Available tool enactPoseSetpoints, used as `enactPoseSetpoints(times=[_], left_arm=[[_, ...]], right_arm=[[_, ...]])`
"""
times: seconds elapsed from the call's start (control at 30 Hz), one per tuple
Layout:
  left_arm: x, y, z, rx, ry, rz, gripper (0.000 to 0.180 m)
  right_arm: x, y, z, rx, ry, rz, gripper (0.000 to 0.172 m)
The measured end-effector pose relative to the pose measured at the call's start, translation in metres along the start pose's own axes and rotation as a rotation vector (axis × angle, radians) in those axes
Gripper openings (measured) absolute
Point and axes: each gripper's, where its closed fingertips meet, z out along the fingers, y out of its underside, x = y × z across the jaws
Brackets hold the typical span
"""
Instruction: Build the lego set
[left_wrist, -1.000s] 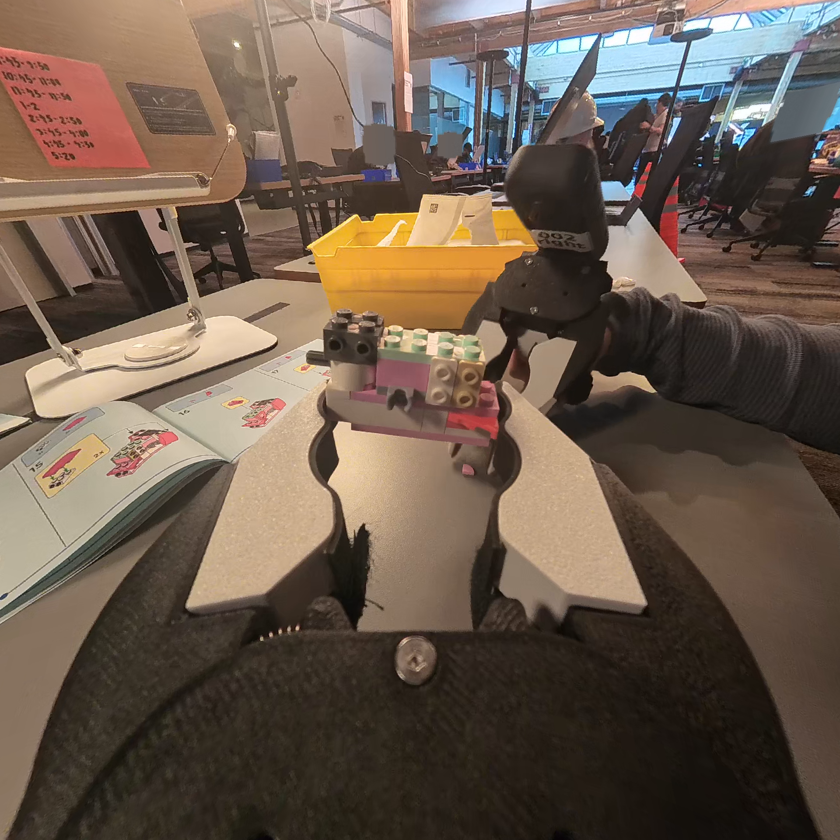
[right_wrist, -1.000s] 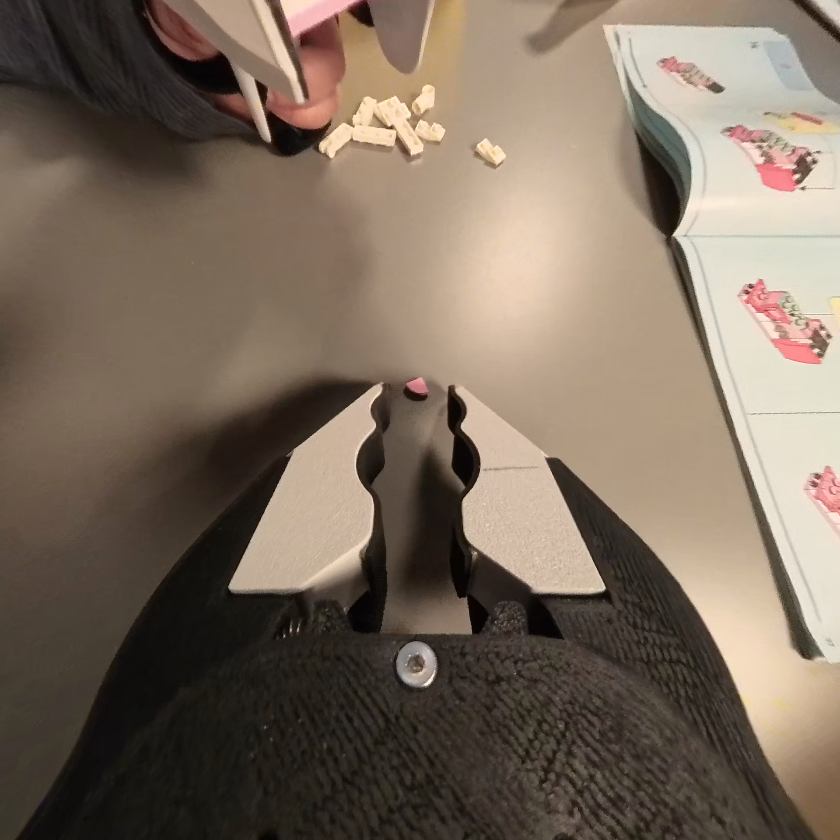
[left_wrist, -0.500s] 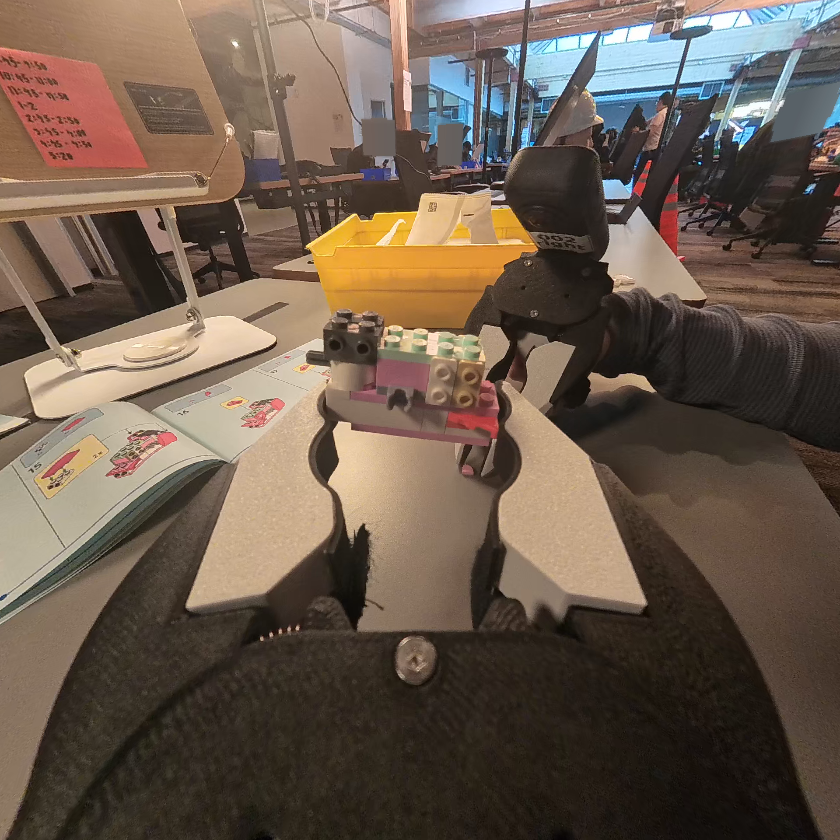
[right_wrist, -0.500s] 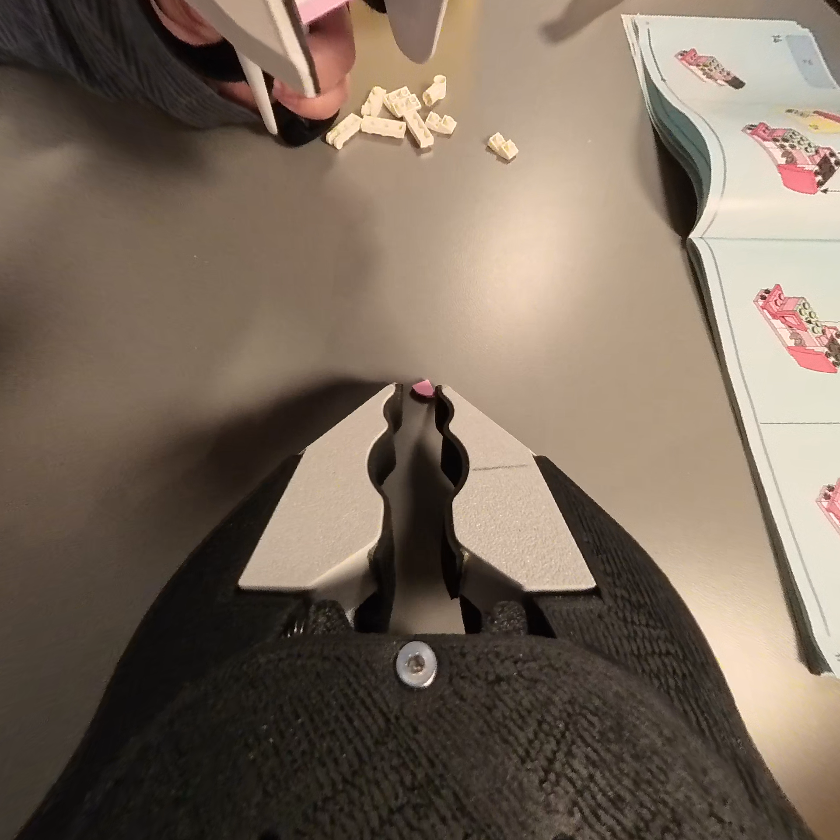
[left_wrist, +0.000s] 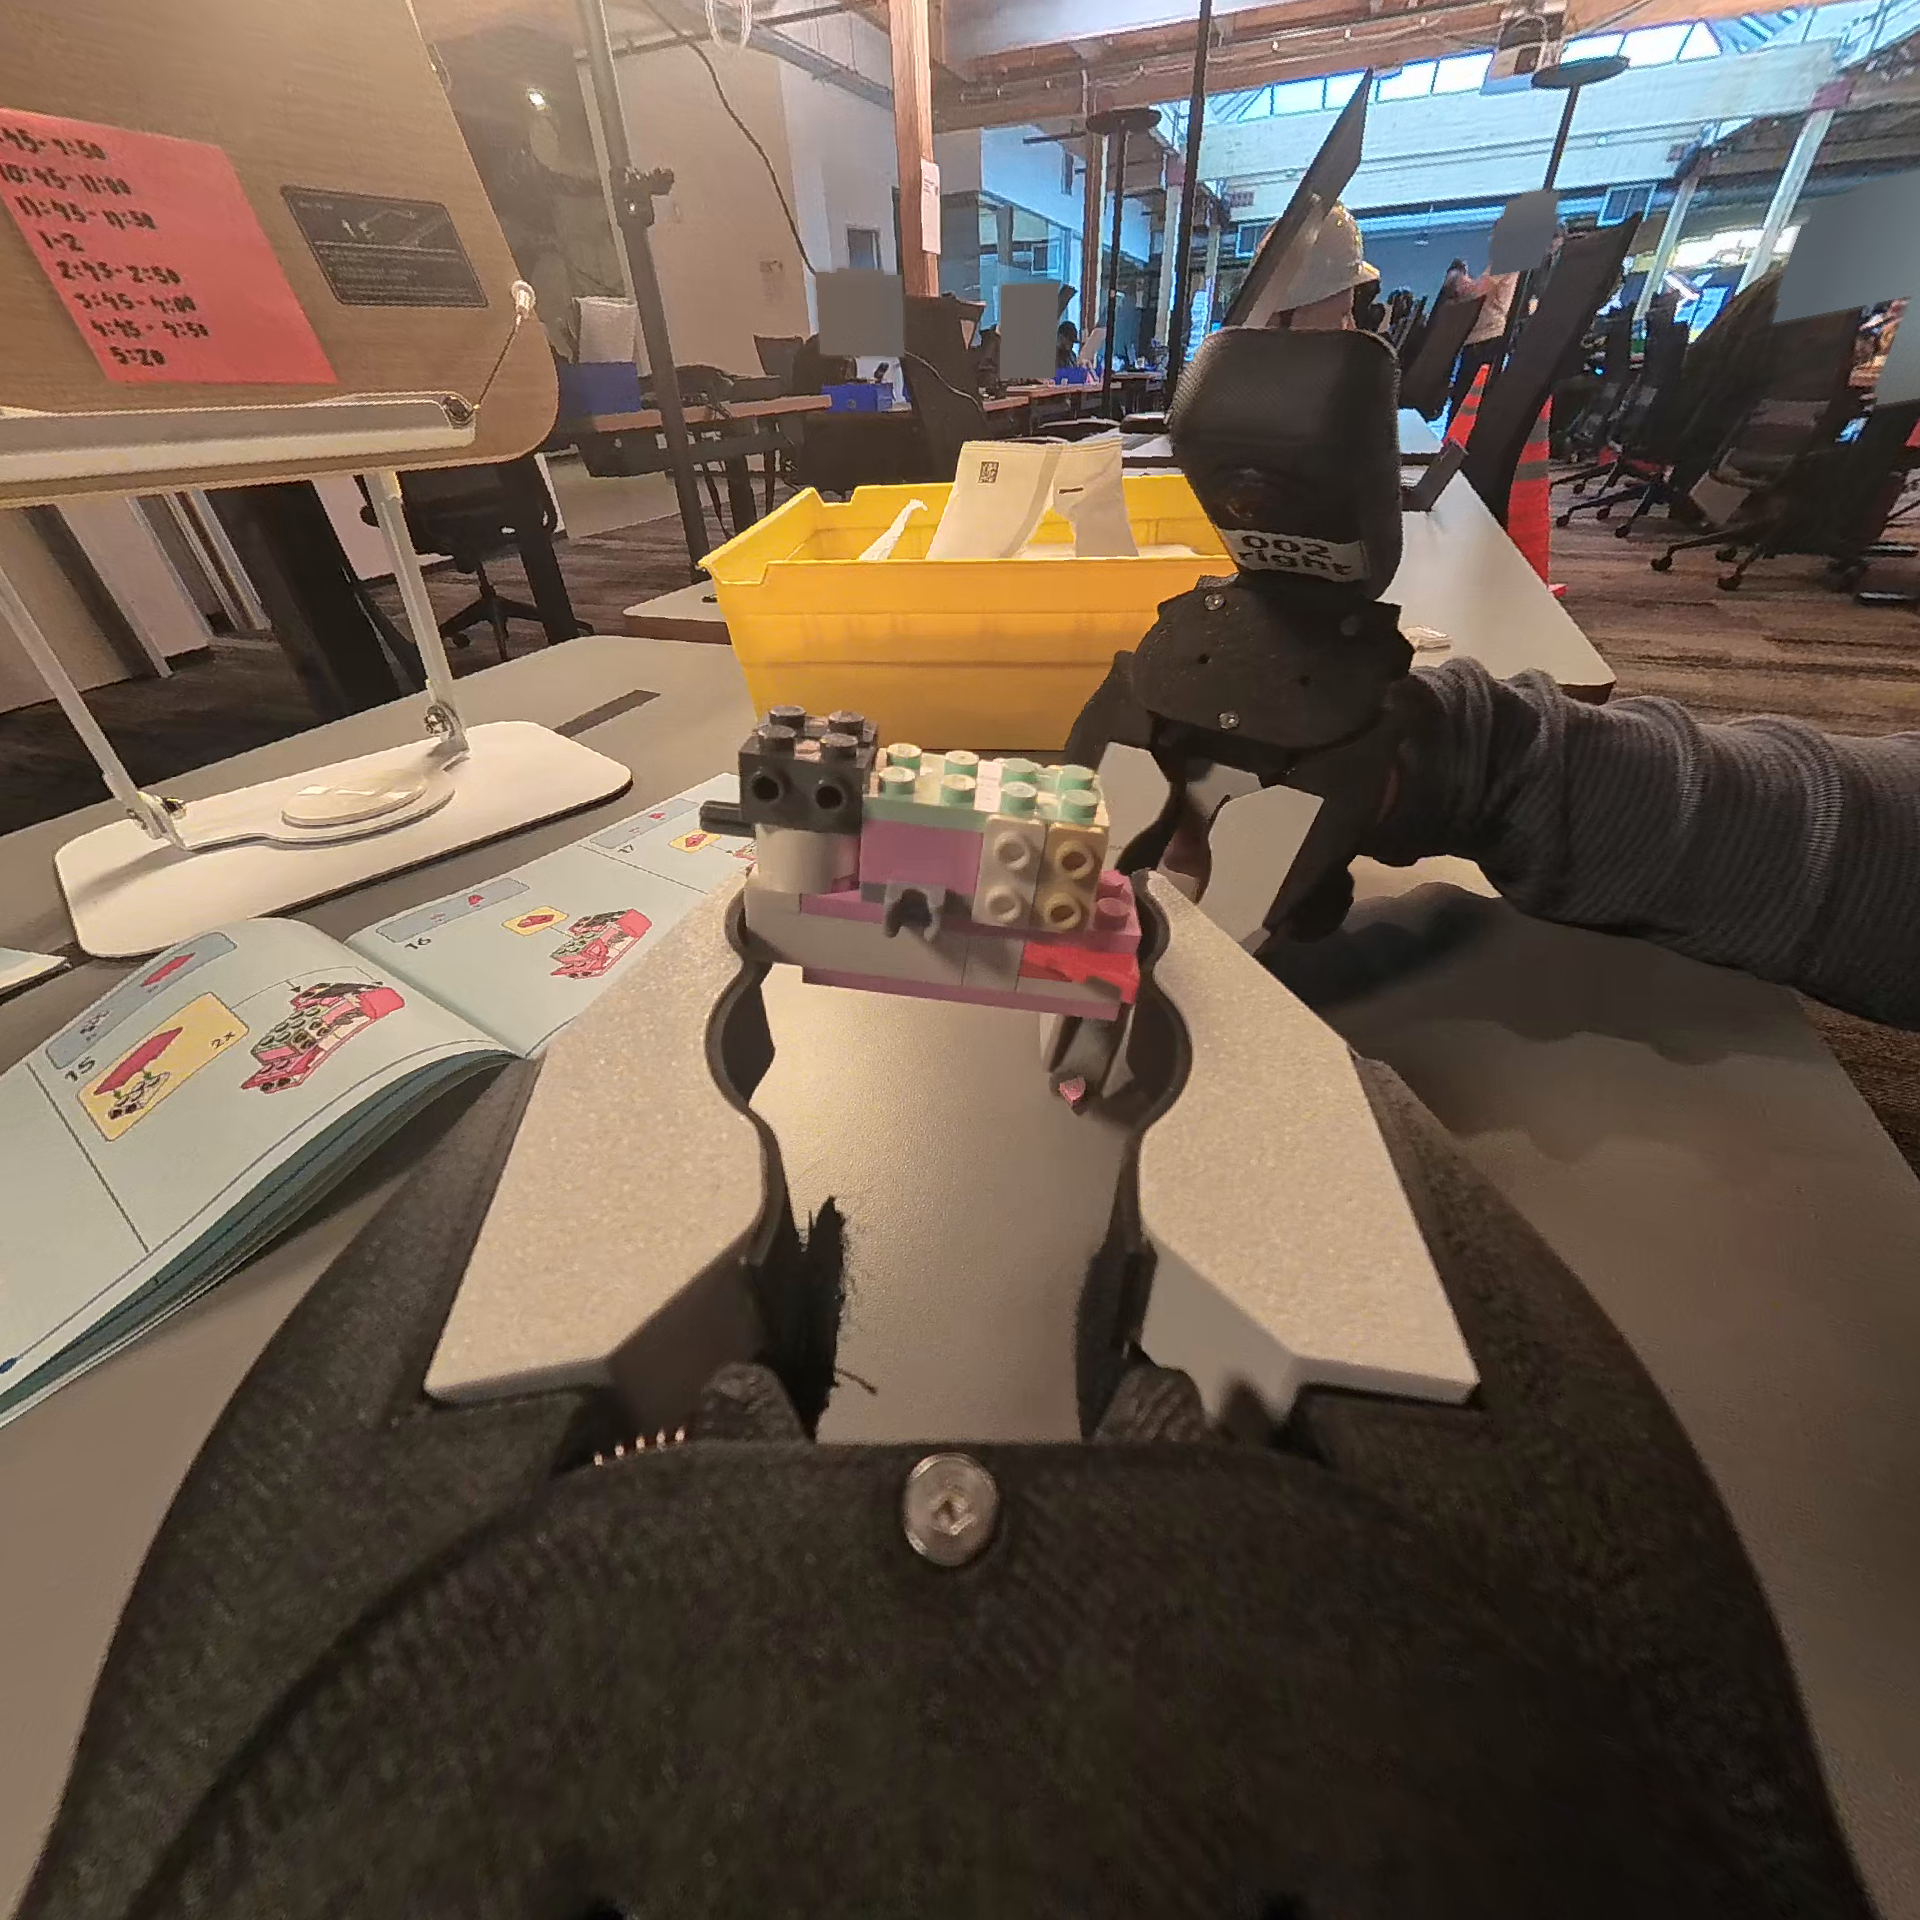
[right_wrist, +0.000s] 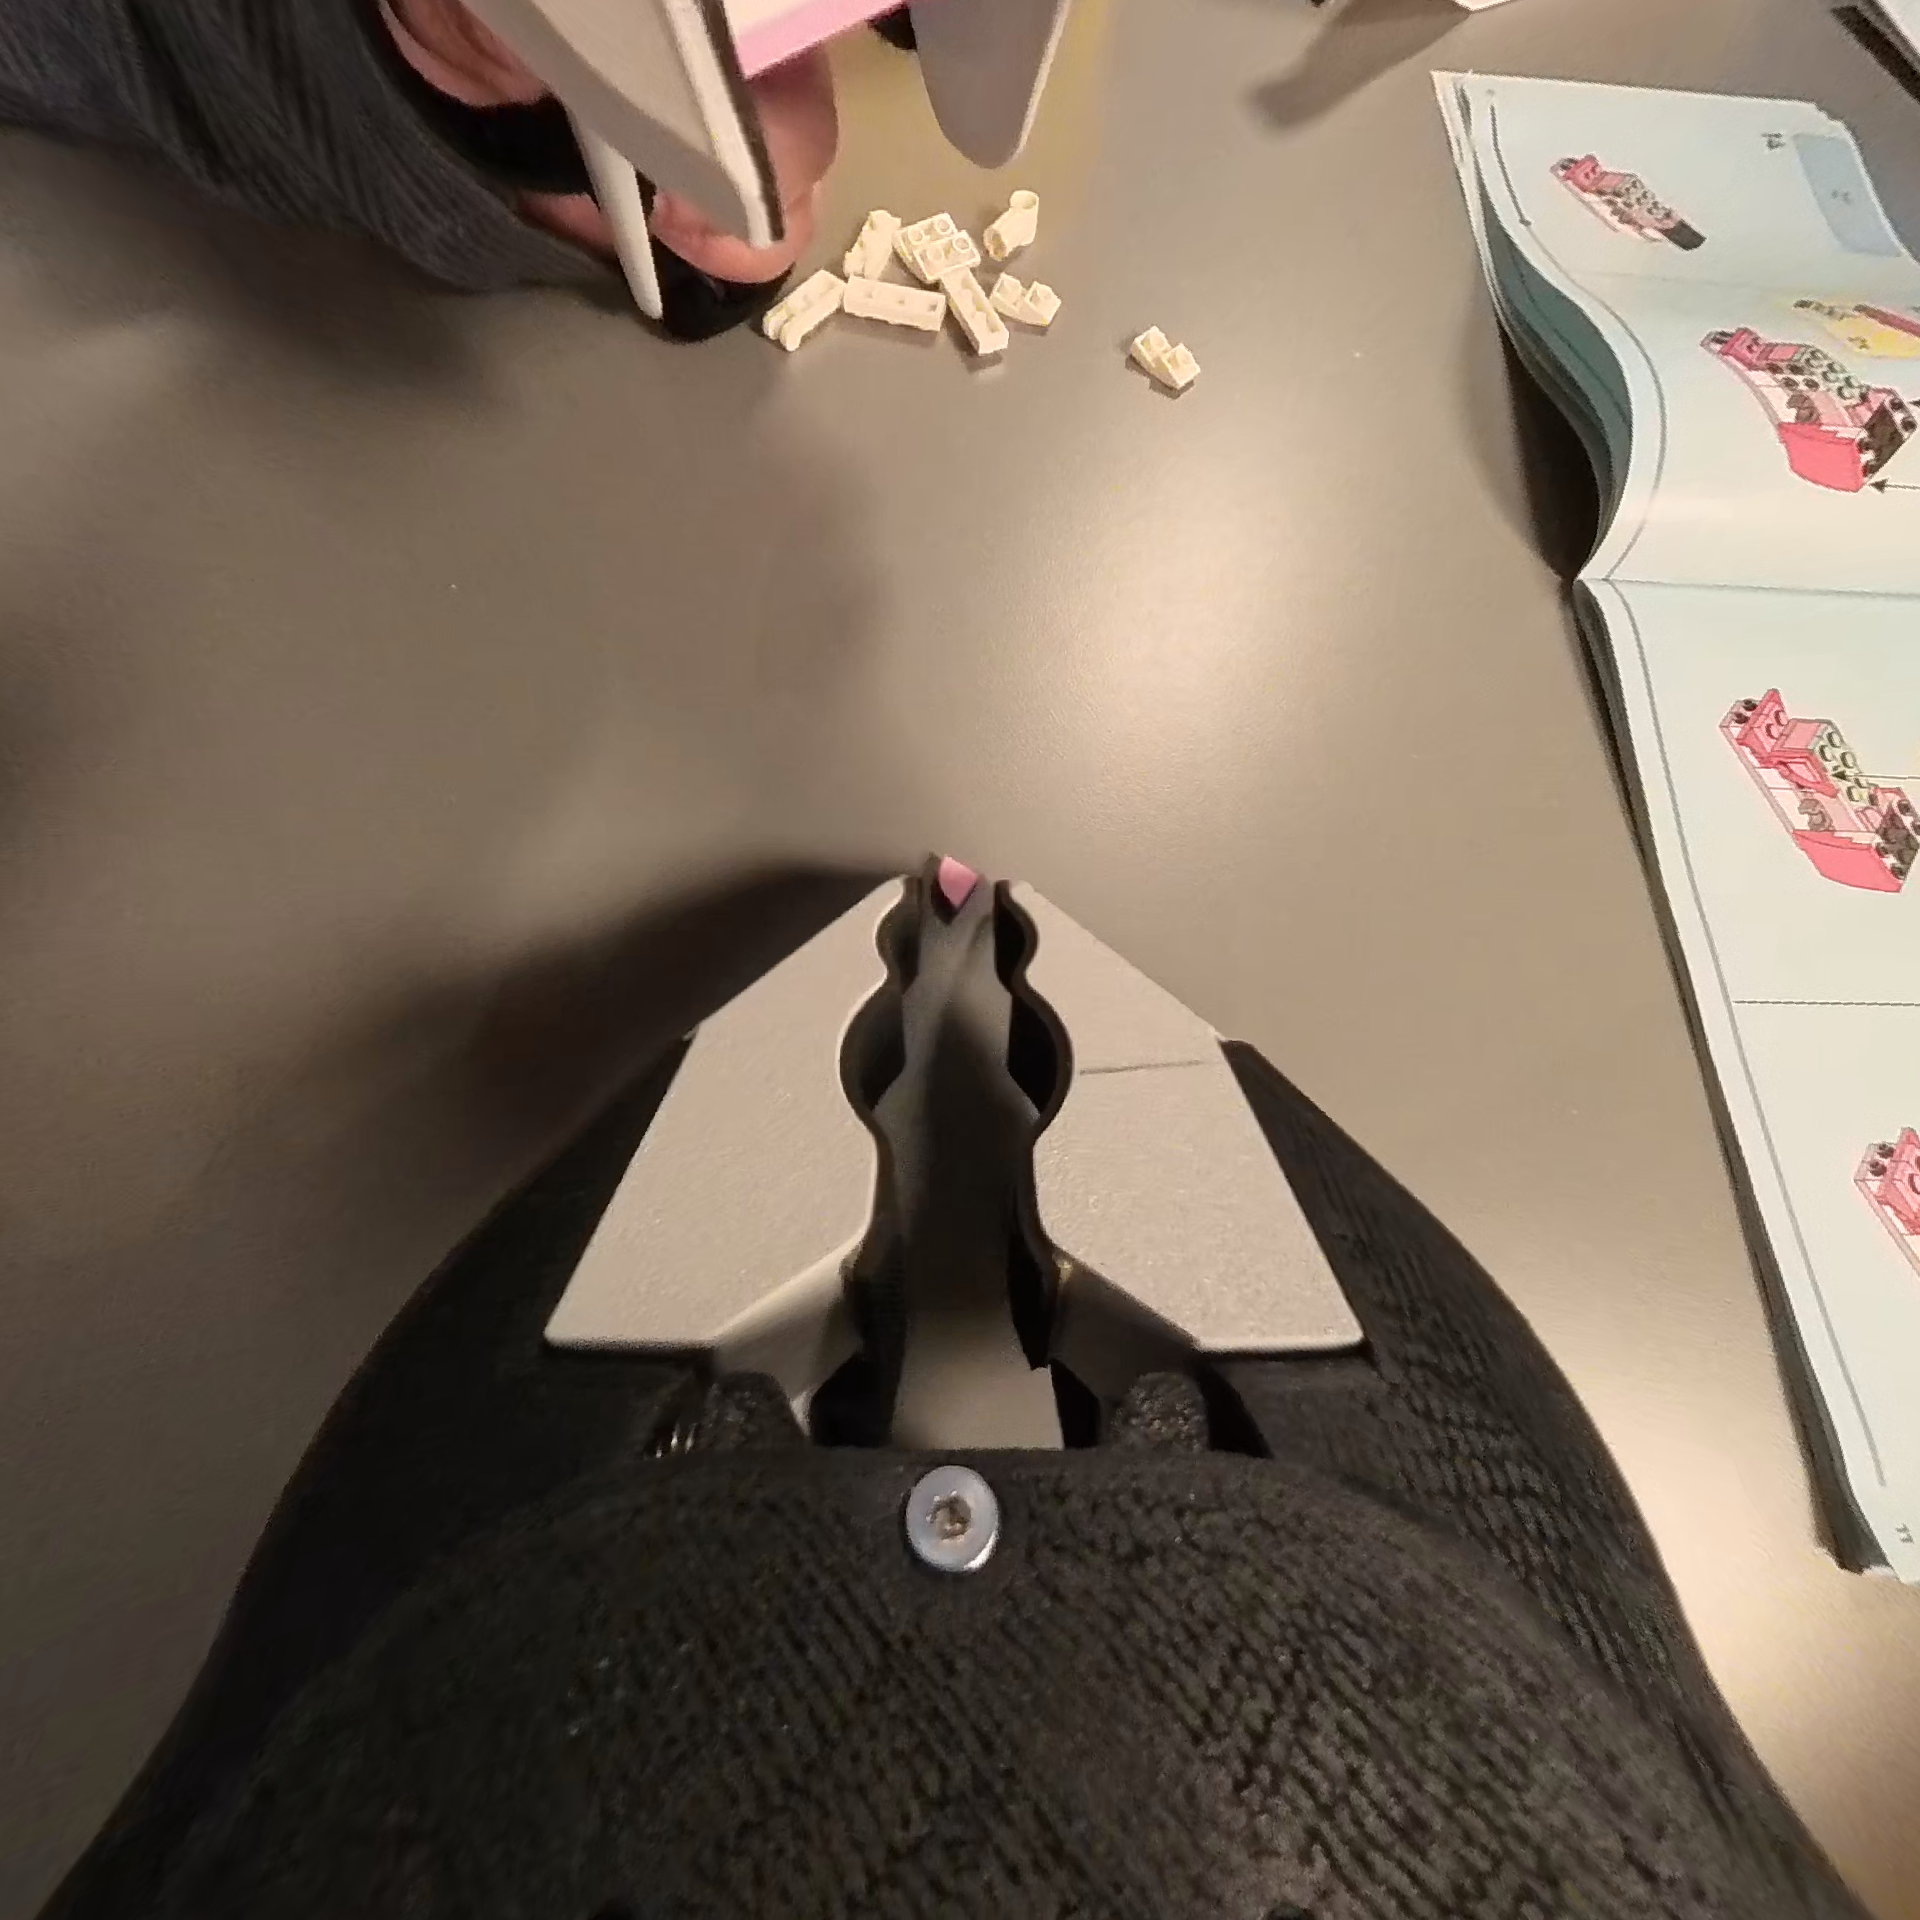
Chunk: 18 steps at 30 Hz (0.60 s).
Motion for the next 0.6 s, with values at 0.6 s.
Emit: enactPoseSetpoints(times=[0.6], left_arm=[[0.0000, 0.0002, 0.0000, 0.001, 0.000, 0.001, 0.068]], right_arm=[[-0.0007, -0.0014, 0.0041, -0.005, -0.007, 0.005, 0.005]])
